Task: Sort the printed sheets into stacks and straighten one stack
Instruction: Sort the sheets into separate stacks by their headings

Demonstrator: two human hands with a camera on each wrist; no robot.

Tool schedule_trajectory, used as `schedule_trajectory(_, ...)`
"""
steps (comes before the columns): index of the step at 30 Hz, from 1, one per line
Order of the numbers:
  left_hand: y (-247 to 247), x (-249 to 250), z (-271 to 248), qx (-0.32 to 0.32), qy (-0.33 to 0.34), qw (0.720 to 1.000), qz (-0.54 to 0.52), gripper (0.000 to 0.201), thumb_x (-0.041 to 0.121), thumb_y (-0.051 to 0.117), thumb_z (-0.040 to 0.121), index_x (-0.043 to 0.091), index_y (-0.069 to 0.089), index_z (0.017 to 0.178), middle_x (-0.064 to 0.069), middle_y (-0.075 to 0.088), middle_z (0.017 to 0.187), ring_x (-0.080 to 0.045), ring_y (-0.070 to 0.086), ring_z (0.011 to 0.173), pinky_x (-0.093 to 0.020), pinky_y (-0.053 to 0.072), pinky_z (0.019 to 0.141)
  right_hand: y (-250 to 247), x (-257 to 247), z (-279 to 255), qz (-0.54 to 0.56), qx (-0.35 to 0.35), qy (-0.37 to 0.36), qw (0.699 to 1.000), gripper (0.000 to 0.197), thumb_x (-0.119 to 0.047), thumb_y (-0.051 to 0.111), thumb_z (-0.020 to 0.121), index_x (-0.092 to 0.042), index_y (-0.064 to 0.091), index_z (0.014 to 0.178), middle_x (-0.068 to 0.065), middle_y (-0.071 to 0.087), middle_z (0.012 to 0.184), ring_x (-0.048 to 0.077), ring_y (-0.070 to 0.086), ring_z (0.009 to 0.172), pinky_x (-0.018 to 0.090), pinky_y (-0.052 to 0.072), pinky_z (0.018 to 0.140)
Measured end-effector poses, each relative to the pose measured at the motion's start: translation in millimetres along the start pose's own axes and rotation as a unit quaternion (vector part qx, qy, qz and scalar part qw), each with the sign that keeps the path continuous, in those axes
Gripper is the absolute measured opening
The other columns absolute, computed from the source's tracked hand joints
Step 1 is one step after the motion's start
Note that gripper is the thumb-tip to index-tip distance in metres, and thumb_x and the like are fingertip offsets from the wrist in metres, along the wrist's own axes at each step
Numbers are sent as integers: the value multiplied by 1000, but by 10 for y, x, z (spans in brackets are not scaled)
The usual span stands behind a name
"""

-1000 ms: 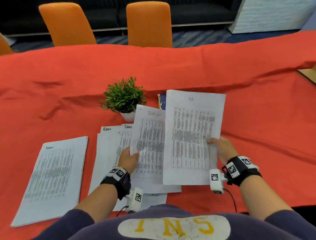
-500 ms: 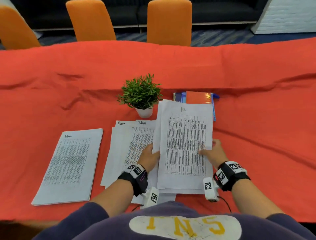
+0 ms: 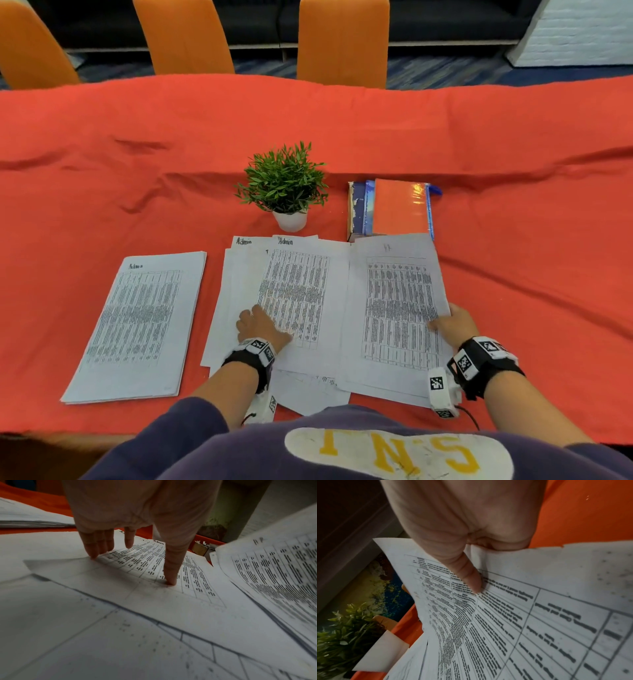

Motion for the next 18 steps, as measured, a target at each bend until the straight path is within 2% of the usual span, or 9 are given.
schedule_trajectory(4,-60,47,31,26,2,1000,5,102,37,85,61,13,24,140,-13,34,137,-29,36,127,-40,39,103,-23,54,-1,-1,4,16,1000,44,13,62,80,-1,56,122,18,64,103,30,59,94,38,47,86)
schedule_trajectory(6,-76,72,45,42,15,999,21,104,33,87,59,15,23,139,-12,35,133,-29,37,124,-39,40,100,-25,75,10,4,-3,20,1000,46,13,62,80,0,56,124,19,66,107,32,60,97,38,48,87)
schedule_trajectory(8,-96,104,52,55,25,998,6,104,29,86,62,15,20,142,-13,37,135,-30,38,125,-39,38,101,-14,78,16,1,-14,23,1000,46,12,63,79,-1,58,123,17,67,104,32,62,96,37,48,86)
schedule_trajectory(10,-119,144,67,47,27,997,-55,88,27,77,76,10,23,143,-15,42,137,-32,41,127,-40,39,101,3,81,21,-2,-22,28,999,45,12,64,78,0,60,122,18,68,105,33,63,98,40,50,89)
schedule_trajectory(12,-155,177,91,20,37,993,-106,53,26,60,92,5,40,136,-18,53,132,-33,51,119,-37,44,94,18,81,24,6,-22,29,999,41,10,64,79,2,61,120,21,68,108,35,63,99,43,50,92)
schedule_trajectory(13,-179,180,100,10,42,992,-119,39,25,53,96,3,49,128,-18,58,126,-32,56,112,-34,46,88,26,74,15,18,-24,28,999,39,8,64,81,2,60,119,22,67,110,34,63,97,40,49,90)
schedule_trajectory(15,-234,165,105,5,48,989,-143,32,24,47,98,2,58,118,-17,63,119,-32,60,106,-31,46,84,35,77,10,44,-33,21,998,40,4,65,83,1,57,122,21,65,115,28,59,93,34,46,86)
schedule_trajectory(18,-365,135,47,8,77,978,-192,29,20,48,98,1,61,117,-16,64,116,-28,60,99,-25,40,78,-6,79,5,50,-38,12,998,45,1,65,85,-2,54,128,18,63,121,25,56,94,31,44,84)
Point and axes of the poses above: each hand's wrist, its own z-axis towards the middle knuckle, its own y-axis out of the palm, x = y × z, the point moved 2 cm from there along z, towards the middle knuckle
